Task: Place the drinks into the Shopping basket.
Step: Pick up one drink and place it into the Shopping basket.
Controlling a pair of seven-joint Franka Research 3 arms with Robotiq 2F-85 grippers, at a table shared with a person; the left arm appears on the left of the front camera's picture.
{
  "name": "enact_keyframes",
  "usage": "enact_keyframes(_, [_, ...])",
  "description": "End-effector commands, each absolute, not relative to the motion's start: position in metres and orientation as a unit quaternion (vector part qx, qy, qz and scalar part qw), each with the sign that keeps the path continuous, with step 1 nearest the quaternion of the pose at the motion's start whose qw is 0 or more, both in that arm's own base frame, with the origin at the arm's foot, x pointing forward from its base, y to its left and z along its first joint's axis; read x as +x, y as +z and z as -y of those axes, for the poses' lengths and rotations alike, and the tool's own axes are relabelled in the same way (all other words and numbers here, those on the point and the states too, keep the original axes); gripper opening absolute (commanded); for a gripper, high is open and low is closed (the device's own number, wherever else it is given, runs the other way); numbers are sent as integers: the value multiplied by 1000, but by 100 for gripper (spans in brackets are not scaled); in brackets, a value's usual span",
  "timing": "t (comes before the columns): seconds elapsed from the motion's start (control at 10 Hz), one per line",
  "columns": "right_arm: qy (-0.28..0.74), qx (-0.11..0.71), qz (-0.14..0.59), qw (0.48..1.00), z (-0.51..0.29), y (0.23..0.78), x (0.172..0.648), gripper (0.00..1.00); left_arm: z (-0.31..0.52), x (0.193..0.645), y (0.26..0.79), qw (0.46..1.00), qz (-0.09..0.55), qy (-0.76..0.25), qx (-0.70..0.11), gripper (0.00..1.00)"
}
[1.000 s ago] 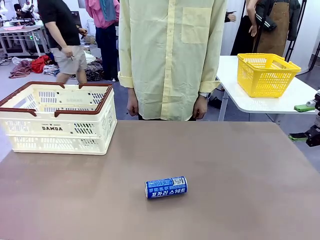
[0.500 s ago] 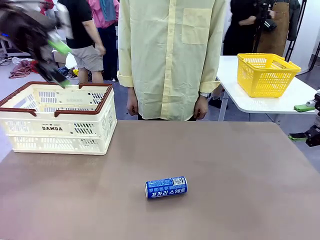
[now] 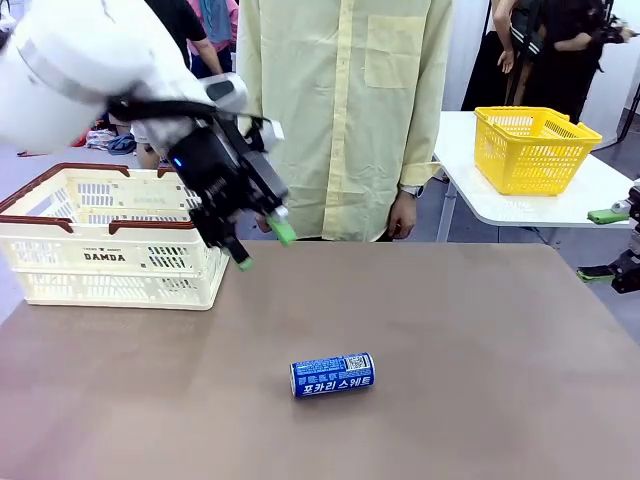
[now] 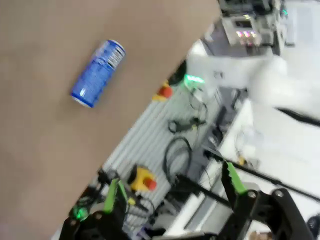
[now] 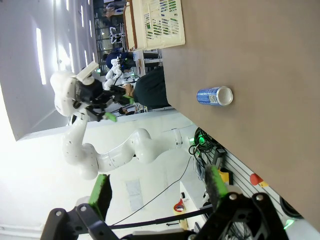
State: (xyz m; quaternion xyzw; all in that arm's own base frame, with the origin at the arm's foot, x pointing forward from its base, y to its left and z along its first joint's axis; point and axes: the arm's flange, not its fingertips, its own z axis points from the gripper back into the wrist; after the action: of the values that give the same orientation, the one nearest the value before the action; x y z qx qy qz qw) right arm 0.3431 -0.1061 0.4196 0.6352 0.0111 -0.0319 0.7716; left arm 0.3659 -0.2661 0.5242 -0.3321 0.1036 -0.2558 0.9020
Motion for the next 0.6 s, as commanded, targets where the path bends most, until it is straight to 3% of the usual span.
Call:
enact_keyframes(0.0, [-28, 632, -16, 775, 109, 423, 342, 100, 303, 337, 486, 948, -33, -208, -240, 100])
enact_keyframes(0.2, [-28, 632, -16, 775, 109, 423, 342, 100, 339, 324, 454, 964, 10, -227, -138, 100])
enact_keyframes(0.3, [-28, 632, -16, 775, 109, 423, 342, 100, 356, 322, 442, 966, -1, -235, -109, 100])
enact_keyframes(0.5, [-28, 632, -16, 775, 109, 423, 342, 100, 360, 342, 456, 963, -28, -232, -134, 100])
